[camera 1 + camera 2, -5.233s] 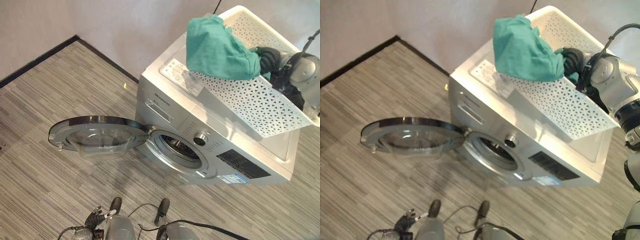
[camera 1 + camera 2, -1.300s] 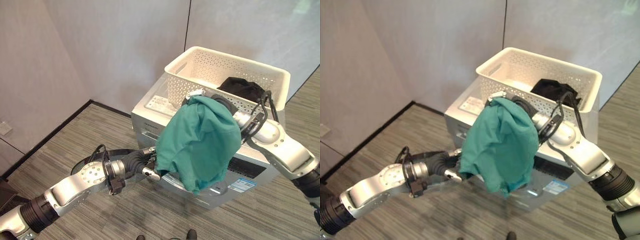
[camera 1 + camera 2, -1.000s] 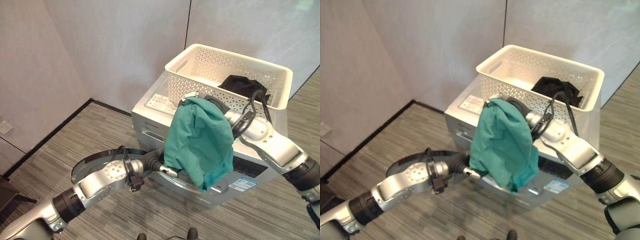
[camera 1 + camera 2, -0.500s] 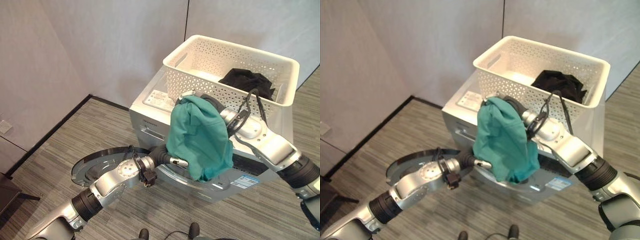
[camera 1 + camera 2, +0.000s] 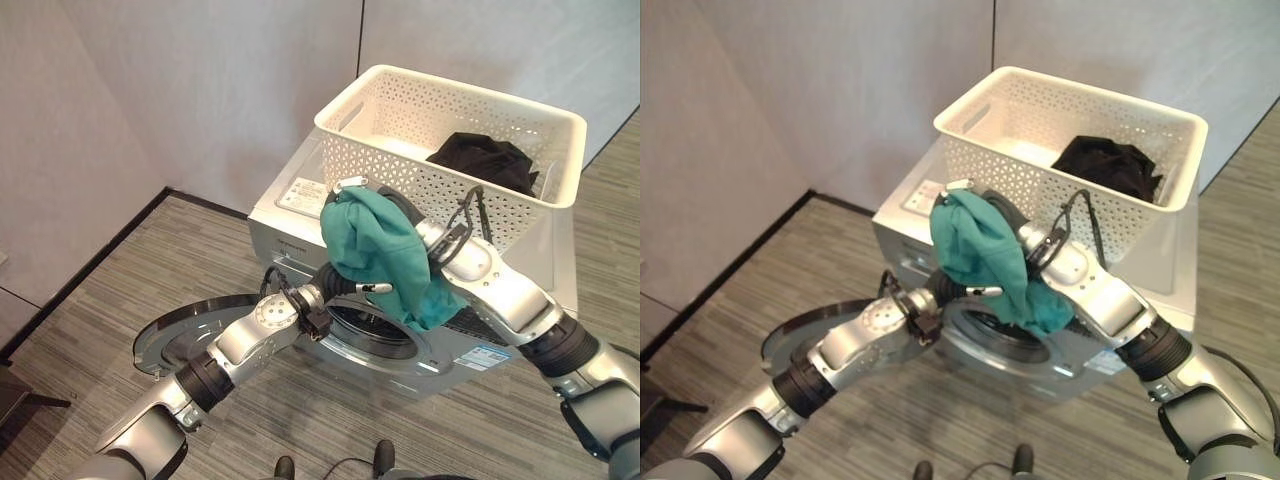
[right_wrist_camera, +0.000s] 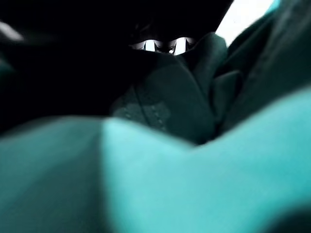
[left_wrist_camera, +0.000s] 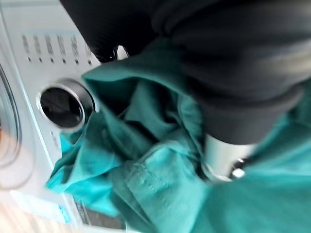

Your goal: Grab the laundry basket,head to the washer,open it,put in the laundry and shut it.

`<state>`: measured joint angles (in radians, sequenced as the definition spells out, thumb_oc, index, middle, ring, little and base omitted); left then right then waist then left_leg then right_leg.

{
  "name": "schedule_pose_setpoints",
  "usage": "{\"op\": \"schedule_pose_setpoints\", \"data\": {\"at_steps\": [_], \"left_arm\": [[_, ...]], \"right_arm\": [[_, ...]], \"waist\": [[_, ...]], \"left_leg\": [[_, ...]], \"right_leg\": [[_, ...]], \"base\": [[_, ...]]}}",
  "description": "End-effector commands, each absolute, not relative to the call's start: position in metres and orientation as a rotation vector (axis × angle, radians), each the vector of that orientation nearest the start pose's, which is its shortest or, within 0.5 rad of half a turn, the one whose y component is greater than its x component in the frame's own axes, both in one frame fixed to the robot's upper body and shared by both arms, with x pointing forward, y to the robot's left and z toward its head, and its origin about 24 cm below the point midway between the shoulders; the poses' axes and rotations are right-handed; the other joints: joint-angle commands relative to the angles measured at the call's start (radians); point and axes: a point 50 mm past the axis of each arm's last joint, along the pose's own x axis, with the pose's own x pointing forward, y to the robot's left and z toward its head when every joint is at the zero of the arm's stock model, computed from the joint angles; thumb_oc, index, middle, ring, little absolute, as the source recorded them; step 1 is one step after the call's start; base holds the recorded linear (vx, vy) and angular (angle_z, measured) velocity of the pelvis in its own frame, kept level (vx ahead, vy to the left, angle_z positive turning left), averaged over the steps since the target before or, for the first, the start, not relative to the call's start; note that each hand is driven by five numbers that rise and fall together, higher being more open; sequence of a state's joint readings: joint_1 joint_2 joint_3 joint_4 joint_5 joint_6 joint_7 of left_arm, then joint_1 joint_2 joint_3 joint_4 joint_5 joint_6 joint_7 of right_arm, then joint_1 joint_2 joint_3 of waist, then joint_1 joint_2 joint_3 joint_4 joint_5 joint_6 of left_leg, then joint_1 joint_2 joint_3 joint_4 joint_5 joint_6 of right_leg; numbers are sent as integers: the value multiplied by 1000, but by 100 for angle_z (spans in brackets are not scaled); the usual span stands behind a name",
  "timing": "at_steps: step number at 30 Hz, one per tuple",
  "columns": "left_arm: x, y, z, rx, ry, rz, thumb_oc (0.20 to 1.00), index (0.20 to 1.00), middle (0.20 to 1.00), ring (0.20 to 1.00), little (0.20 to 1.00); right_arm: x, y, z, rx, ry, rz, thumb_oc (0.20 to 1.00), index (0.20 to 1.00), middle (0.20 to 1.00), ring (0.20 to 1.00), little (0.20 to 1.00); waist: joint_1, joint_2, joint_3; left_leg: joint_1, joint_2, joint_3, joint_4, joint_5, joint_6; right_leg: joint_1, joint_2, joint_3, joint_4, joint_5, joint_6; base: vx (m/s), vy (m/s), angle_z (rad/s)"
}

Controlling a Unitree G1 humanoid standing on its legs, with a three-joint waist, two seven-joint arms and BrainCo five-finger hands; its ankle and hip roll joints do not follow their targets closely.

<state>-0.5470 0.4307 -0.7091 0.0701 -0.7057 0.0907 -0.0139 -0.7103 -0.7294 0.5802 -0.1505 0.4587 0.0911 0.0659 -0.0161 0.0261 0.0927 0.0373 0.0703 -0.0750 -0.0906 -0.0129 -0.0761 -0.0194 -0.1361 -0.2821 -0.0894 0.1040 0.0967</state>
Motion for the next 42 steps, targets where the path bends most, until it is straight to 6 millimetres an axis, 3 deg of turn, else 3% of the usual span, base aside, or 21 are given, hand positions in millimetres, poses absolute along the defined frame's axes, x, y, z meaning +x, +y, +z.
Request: {"op": "schedule_pose_setpoints", "data": {"at_steps": [1, 5, 8, 9, 10, 14, 19, 20, 21, 22, 25, 26, 30, 31, 34, 35, 38, 40, 41, 42], "left_arm": [[307, 56, 139, 9, -184, -713, 200, 200, 200, 200, 200], [304, 76, 139, 31, -233, -632, 200, 200, 200, 200, 200], [301, 81, 136, 19, -236, -616, 200, 200, 200, 200, 200], [298, 88, 132, 8, -233, -586, 200, 200, 200, 200, 200], [295, 91, 129, -5, -226, -576, 200, 200, 200, 200, 200], [289, 102, 121, -39, -223, -518, 200, 200, 200, 200, 200], [281, 121, 109, -50, -211, -434, 200, 200, 200, 200, 200], [277, 129, 107, -55, -215, -400, 200, 200, 200, 200, 200], [265, 150, 96, -47, -190, -334, 200, 200, 200, 200, 200], [264, 149, 96, -47, -187, -337, 200, 200, 200, 200, 200], [249, 171, 74, -50, -109, -261, 200, 200, 200, 200, 200], [249, 170, 74, -49, -107, -264, 200, 200, 200, 200, 200], [232, 189, 52, -35, -19, -191, 200, 200, 200, 200, 200], [224, 199, 46, -32, 7, -152, 200, 200, 200, 200, 200], [219, 204, 42, -34, 26, -135, 200, 200, 200, 200, 200], [209, 210, 33, -50, 65, -100, 200, 200, 200, 200, 200], [200, 212, 18, -99, 136, -81, 200, 200, 200, 200, 200], [195, 213, 11, -119, 162, -70, 200, 200, 200, 200, 200], [193, 211, 6, -140, 184, -73, 200, 200, 200, 200, 200], [193, 211, 6, -140, 183, -72, 200, 200, 200, 200, 200]], "right_arm": [[290, -93, 225, -421, -499, 744, 200, 200, 200, 200, 200], [287, -117, 217, -433, -465, 682, 200, 200, 200, 200, 200], [285, -125, 216, -429, -460, 661, 200, 200, 200, 200, 200], [283, -132, 214, -425, -457, 644, 533, 533, 533, 533, 533], [281, -135, 215, -419, -469, 635, 1000, 1000, 1000, 1000, 1000], [275, -148, 219, -395, -508, 580, 1000, 1000, 1000, 1000, 1000], [266, -178, 219, -371, -552, 415, 1000, 1000, 1000, 1000, 1000], [261, -190, 221, -370, -573, 351, 1000, 1000, 1000, 1000, 1000], [243, -218, 219, -375, -589, 217, 1000, 1000, 1000, 1000, 1000], [242, -218, 219, -375, -587, 214, 1000, 1000, 1000, 1000, 1000], [216, -263, 207, -374, -555, -48, 1000, 1000, 1000, 1000, 1000], [215, -263, 206, -374, -552, -50, 1000, 1000, 1000, 1000, 1000], [186, -307, 182, -437, -436, -357, 1000, 1000, 1000, 1000, 1000], [173, -327, 168, -548, -333, -506, 1000, 1000, 1000, 1000, 1000], [163, -337, 157, -618, -252, -574, 1000, 1000, 1000, 1000, 1000], [146, -349, 136, -686, -111, -645, 1000, 1000, 1000, 1000, 1000], [123, -369, 95, -815, 184, -700, 1000, 1000, 1000, 1000, 1000], [114, -376, 77, -890, 309, -710, 1000, 1000, 1000, 1000, 1000], [111, -380, 52, -909, 437, -681, 1000, 1000, 1000, 1000, 1000], [112, -380, 52, -910, 435, -680, 1000, 1000, 1000, 1000, 1000]], "waist": [[12, -29, -27], [12, -35, -26], [13, -37, -28], [13, -39, -30], [12, -41, -31], [9, -44, -37], [1, -48, -48], [-7, -48, -49], [-18, -49, -60], [-15, -50, -62], [-40, -48, -72], [-37, -49, -74], [-58, -41, -81], [-67, -36, -85], [-68, -34, -90], [-73, -31, -92], [-78, -27, -92], [-81, -28, -93], [-79, -26, -87], [-80, -26, -87]], "left_leg": [[-50, 20, 81, 3, 11, 19], [-48, 24, 82, 3, 9, 17], [-46, 25, 83, 3, 7, 16], [-44, 25, 85, 3, 5, 17], [-43, 26, 86, 3, 3, 17], [-40, 27, 90, 3, -1, 18], [-31, 28, 100, 3, -9, 21], [-28, 28, 102, 3, -11, 22], [-21, 28, 109, 3, -19, 24], [-20, 28, 109, 3, -19, 24], [-17, 28, 118, 3, -27, 29], [-17, 28, 119, 3, -27, 29], [-14, 26, 127, 3, -35, 34], [-13, 25, 132, 3, -38, 38], [-13, 25, 136, 3, -41, 39], [-10, 25, 140, 3, -43, 42], [-7, 25, 147, 3, -50, 45], [-14, 23, 152, 3, -44, 48], [-18, 22, 155, 3, -43, 52], [-18, 22, 156, 3, -43, 52]], "right_leg": [[32, -55, 7, 52, -119, 40], [35, -51, 6, 49, -121, 38], [38, -51, 5, 48, -121, 38], [39, -50, 5, 48, -121, 39], [41, -50, 5, 47, -122, 39], [44, -51, 5, 46, -121, 40], [46, -49, 12, 47, -122, 42], [45, -49, 15, 48, -121, 42], [46, -48, 26, 47, -121, 45], [46, -48, 26, 47, -121, 45], [41, -48, 38, 44, -117, 49], [41, -48, 39, 44, -118, 49], [36, -47, 54, 41, -116, 49], [31, -46, 63, 40, -115, 49], [28, -44, 68, 40, -114, 50], [25, -43, 75, 40, -113, 50], [20, -39, 84, 39, -115, 52], [10, -41, 90, 35, -107, 52], [2, -41, 96, 34, -105, 53], [1, -41, 97, 34, -105, 53]], "base": [[0, 0, 0], [0, 0, 0], [10, -2, 0], [0, 0, 0], [0, 0, 0], [0, 0, 0], [0, 0, 0], [46, 17, -11], [47, 17, -14], [43, 10, -20], [20, 0, -9], [16, -2, -7], [10, 1, -20], [35, 2, -5], [12, -1, -24], [4, -7, -6], [2, -2, -2], [-15, -3, -16], [-17, 0, -23], [-25, 1, -24]]}}
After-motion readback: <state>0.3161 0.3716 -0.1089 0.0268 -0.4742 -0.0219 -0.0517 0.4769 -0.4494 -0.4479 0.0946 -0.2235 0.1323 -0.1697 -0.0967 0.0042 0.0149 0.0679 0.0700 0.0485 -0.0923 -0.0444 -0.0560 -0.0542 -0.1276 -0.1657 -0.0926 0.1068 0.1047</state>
